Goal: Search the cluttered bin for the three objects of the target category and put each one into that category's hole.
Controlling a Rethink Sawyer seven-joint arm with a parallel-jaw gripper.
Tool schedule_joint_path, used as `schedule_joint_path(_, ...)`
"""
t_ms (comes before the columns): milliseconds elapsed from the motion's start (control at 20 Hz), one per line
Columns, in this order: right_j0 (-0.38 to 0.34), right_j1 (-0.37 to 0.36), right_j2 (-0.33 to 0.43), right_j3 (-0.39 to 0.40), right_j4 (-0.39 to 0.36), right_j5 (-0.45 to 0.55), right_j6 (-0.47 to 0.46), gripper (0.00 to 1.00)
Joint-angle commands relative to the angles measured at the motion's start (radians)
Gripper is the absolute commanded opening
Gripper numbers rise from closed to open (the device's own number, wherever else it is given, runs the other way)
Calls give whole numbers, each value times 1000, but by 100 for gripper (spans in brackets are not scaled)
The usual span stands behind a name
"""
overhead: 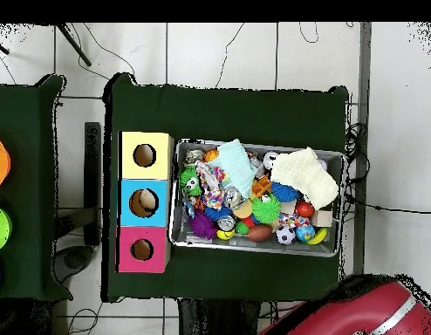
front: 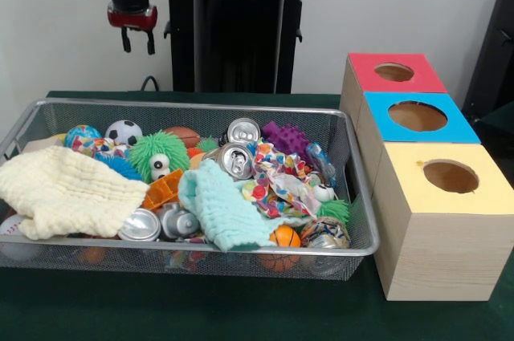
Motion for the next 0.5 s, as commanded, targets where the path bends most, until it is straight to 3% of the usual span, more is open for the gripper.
schedule_joint_path(50, -26, -198, 102, 47, -116, 81, 258, 100)
schedule_joint_path(200, -53, -231, 72, 75, -143, 56, 241, 100)
schedule_joint_path(300, -90, -223, 38, 93, -117, 20, 174, 100)
schedule_joint_path(350, -125, -183, 10, 105, -50, -31, 72, 100)
schedule_joint_path(500, -208, -115, -17, 97, 12, -93, -56, 100)
